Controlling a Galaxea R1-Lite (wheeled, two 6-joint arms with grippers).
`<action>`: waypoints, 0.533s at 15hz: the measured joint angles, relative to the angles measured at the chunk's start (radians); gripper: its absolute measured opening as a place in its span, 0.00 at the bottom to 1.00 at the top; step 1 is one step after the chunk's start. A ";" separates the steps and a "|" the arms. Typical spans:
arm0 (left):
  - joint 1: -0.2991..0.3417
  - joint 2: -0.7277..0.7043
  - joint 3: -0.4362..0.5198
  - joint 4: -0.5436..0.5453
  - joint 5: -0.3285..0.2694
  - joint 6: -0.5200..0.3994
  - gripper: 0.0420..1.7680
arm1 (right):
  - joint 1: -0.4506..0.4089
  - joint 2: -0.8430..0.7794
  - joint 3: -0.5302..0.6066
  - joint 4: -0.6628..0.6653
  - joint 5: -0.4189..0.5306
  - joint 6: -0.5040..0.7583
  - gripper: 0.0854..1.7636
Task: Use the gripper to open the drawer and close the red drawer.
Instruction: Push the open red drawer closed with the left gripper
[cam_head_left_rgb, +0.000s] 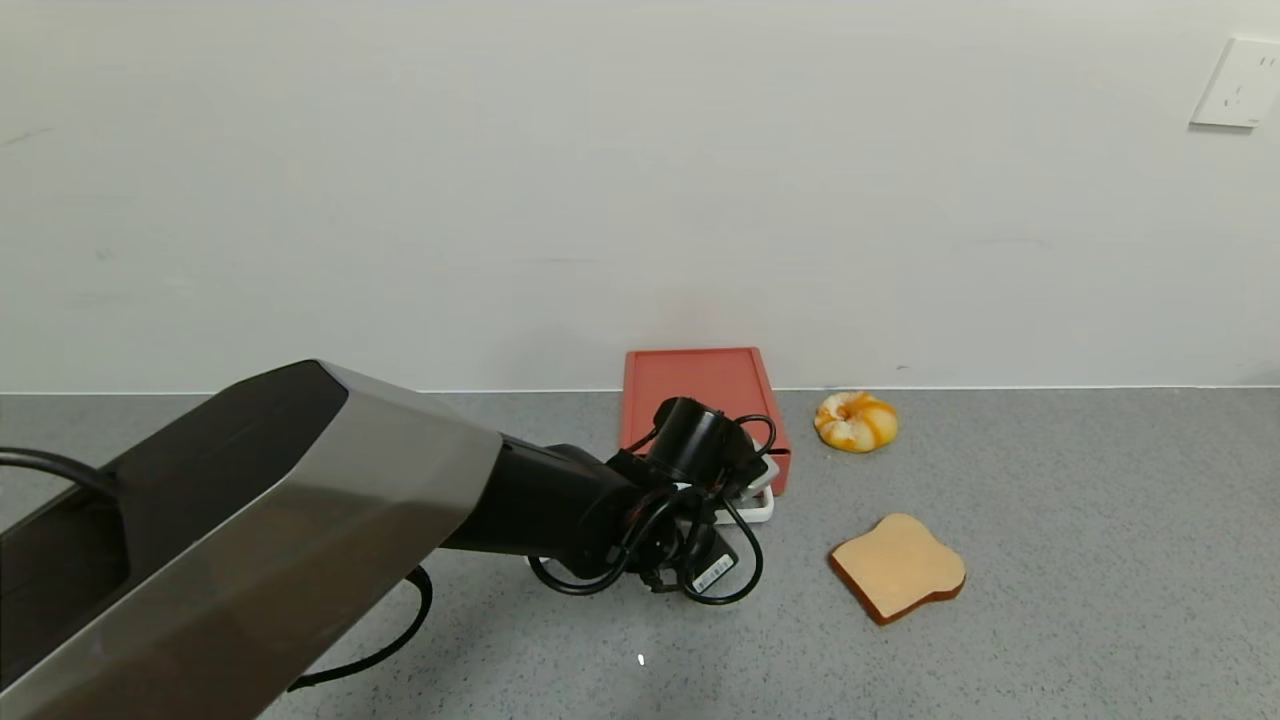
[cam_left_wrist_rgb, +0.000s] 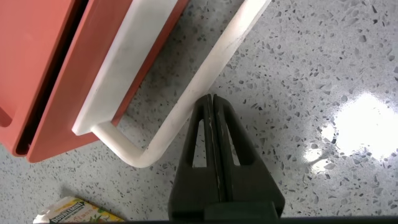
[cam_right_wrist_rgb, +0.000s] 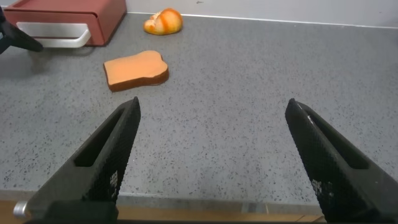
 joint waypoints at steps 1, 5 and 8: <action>0.001 0.001 -0.003 0.001 0.000 0.000 0.04 | 0.000 0.000 0.000 0.000 0.000 0.000 0.97; 0.011 0.007 -0.017 -0.001 0.000 0.014 0.04 | 0.000 0.000 0.000 0.000 0.000 0.000 0.97; 0.017 0.011 -0.027 0.000 0.000 0.014 0.04 | 0.000 0.000 0.000 0.000 0.001 0.000 0.97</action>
